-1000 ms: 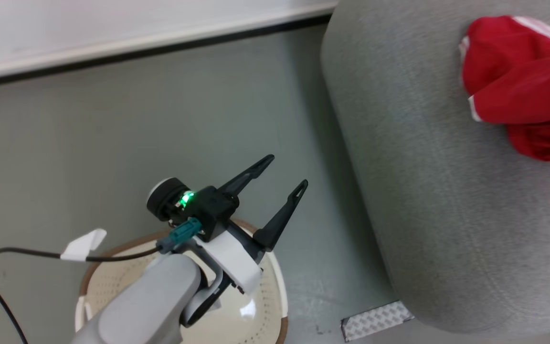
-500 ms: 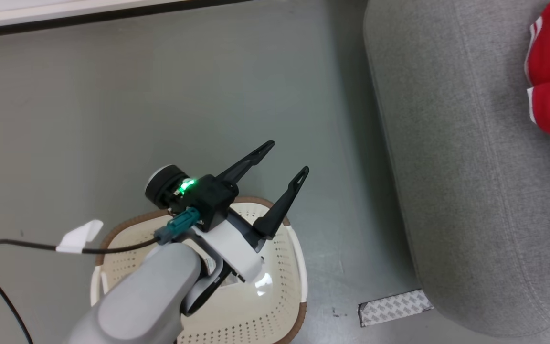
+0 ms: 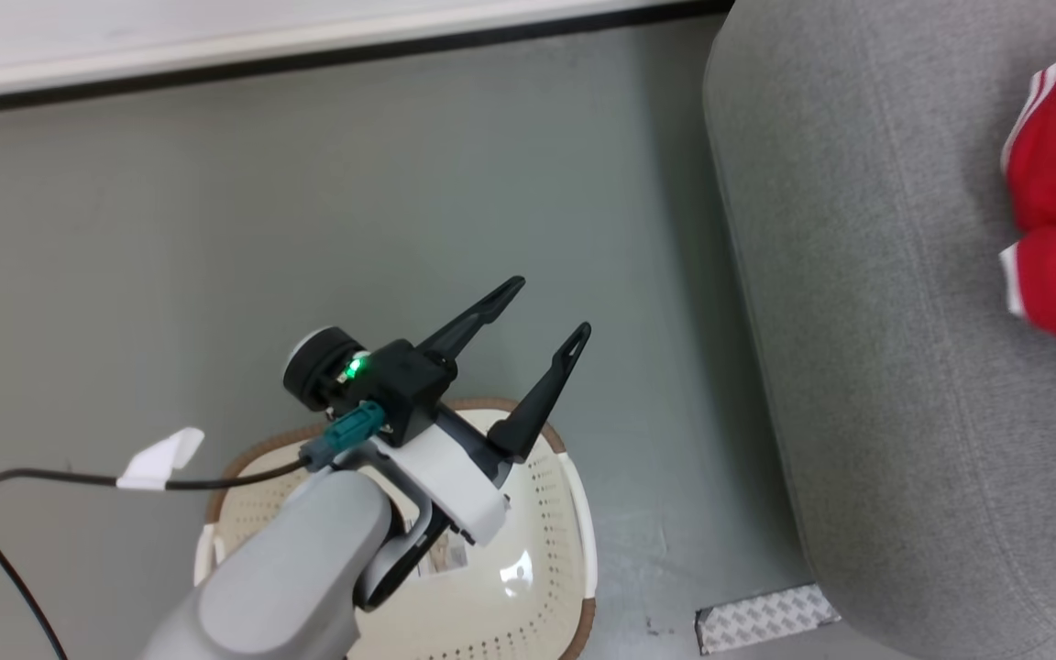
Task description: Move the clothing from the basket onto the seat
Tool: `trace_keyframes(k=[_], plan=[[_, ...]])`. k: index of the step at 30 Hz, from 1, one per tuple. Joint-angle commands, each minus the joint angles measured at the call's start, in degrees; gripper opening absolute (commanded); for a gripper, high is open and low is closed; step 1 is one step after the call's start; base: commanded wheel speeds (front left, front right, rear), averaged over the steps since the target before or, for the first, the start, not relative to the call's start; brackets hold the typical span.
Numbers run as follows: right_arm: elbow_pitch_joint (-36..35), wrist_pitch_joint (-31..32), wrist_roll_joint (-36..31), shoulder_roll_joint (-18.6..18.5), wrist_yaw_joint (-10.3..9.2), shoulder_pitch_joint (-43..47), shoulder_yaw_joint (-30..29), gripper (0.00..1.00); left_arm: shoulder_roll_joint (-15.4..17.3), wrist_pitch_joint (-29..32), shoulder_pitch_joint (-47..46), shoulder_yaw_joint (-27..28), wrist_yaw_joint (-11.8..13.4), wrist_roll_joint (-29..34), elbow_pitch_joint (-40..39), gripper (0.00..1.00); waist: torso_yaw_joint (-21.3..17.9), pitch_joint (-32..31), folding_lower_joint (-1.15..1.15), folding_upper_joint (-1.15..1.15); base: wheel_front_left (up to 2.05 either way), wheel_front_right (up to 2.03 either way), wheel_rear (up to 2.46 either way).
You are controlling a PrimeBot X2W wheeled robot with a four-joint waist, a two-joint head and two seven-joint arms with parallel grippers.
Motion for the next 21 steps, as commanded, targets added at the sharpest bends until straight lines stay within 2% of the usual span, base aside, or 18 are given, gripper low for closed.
trace_keyframes(k=[1,9,14,21], plan=[[0.6,-0.6,0.5,-0.6,-0.13,0.8,0.9,1.00,-0.1,-0.4,1.0,0.3,-0.2,-0.3,0.3,1.00,-0.1,-1.5,0.00,0.00,0.00,0.00,0.00],[1.3,-2.5,1.0,-3.1,-0.14,1.6,4.3,1.00,-1.2,-0.4,4.7,1.9,-0.2,-0.9,1.1,1.00,-0.7,-9.0,0.00,0.00,0.00,0.00,0.00],[1.0,-1.5,1.2,-4.3,-0.14,2.5,5.8,1.00,-1.6,-0.4,7.5,3.1,-0.3,-1.1,1.3,1.00,-0.7,-13.4,0.00,0.00,0.00,0.00,0.00],[-1.0,5.1,2.8,-5.9,-0.14,5.1,7.5,1.00,-2.3,-0.4,12.4,5.4,-0.3,-1.1,1.4,1.00,0.2,-19.3,0.00,0.00,0.00,0.00,0.00]])
